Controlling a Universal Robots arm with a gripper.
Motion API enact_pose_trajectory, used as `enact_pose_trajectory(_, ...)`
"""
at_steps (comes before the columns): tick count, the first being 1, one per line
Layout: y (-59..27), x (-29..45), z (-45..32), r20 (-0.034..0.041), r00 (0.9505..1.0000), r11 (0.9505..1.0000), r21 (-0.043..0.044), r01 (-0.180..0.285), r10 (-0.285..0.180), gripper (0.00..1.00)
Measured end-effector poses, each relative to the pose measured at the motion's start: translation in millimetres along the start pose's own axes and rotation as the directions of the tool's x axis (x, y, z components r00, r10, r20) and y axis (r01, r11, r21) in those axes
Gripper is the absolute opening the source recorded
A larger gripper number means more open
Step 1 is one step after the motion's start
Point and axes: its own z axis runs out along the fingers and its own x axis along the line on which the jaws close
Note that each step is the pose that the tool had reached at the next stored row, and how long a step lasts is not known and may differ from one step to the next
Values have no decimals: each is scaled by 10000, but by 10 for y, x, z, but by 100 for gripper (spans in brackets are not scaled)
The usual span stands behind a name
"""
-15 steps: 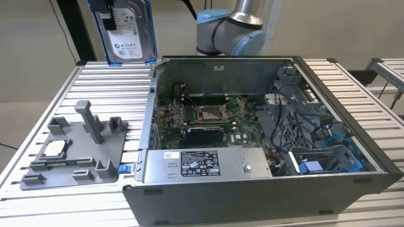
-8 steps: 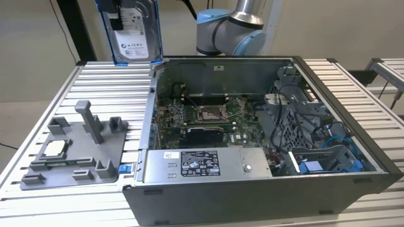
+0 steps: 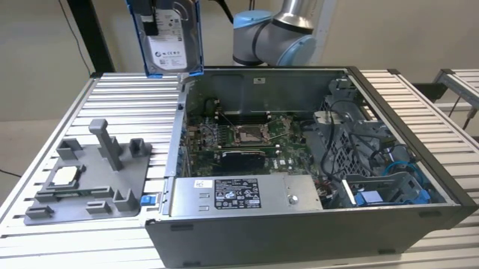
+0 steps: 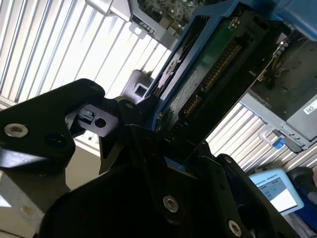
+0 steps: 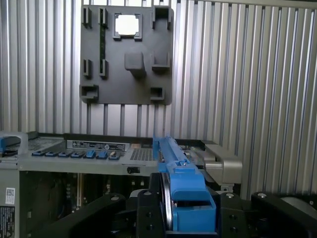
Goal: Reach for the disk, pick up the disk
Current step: 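Pick up the disk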
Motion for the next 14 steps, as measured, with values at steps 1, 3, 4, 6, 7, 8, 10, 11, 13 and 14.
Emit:
enact_pose_trajectory(1,-21,0,0,0,10000,10000,0,0,0,0)
enact_pose_trajectory(3,-62,2,0,0,10000,10000,-1,0,0,0)
enact_pose_trajectory(4,-82,2,0,0,10000,10000,0,0,0,0)
enact_pose_trajectory(6,-121,3,0,0,10000,10000,0,0,0,0)
enact_pose_trajectory(7,-140,4,0,0,10000,10000,0,0,0,0)
enact_pose_trajectory(8,-161,5,1,0,10000,10000,0,0,0,0)
enact_pose_trajectory(10,-201,5,0,0,10000,10000,-1,0,0,0)
enact_pose_trajectory(11,-221,6,0,0,10000,10000,-1,0,0,0)
enact_pose_trajectory(13,-260,7,0,-1,10000,10000,-1,0,0,0)
enact_pose_trajectory(14,-280,8,0,-1,10000,10000,-1,0,0,0)
